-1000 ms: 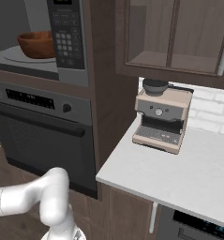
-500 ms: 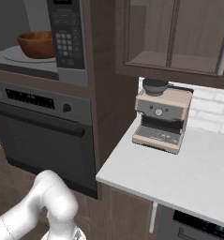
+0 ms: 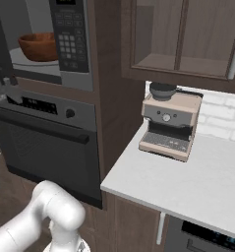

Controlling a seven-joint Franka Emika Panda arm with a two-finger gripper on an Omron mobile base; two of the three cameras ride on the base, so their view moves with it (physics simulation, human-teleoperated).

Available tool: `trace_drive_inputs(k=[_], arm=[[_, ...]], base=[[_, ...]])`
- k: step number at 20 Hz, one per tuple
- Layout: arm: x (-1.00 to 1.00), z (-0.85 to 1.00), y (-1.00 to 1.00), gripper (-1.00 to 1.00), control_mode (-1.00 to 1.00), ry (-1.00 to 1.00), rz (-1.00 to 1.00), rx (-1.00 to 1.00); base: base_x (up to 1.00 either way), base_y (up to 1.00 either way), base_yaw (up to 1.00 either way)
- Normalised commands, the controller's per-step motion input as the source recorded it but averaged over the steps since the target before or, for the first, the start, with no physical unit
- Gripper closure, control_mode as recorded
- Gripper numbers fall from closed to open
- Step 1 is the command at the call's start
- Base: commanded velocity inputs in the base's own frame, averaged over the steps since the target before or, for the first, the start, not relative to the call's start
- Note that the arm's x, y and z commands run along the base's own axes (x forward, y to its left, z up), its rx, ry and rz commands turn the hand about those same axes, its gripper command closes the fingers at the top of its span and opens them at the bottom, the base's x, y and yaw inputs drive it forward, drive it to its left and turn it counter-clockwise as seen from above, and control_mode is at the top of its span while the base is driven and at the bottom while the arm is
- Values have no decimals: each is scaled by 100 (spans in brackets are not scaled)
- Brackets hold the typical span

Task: Open the microwave, place the bowl with waffle inside the microwave, then close the microwave door and turn it on.

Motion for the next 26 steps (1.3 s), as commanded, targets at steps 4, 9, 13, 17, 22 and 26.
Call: trace_drive_inputs(k=[4, 9, 13, 17, 22, 26], arm=[[24, 44, -85, -100, -100, 1, 2, 46], [16, -4, -72, -100, -100, -9, 14, 38], [50, -10, -33, -100, -100, -4, 19, 29], [78, -15, -7, -100, -100, -1, 19, 27], [67, -24, 0, -100, -100, -1, 19, 23], [61, -36, 0, -100, -100, -2, 19, 18]], base=[[0, 0, 0], [0, 0, 0], [0, 0, 0], [0, 0, 0], [0, 0, 0], [0, 0, 0]])
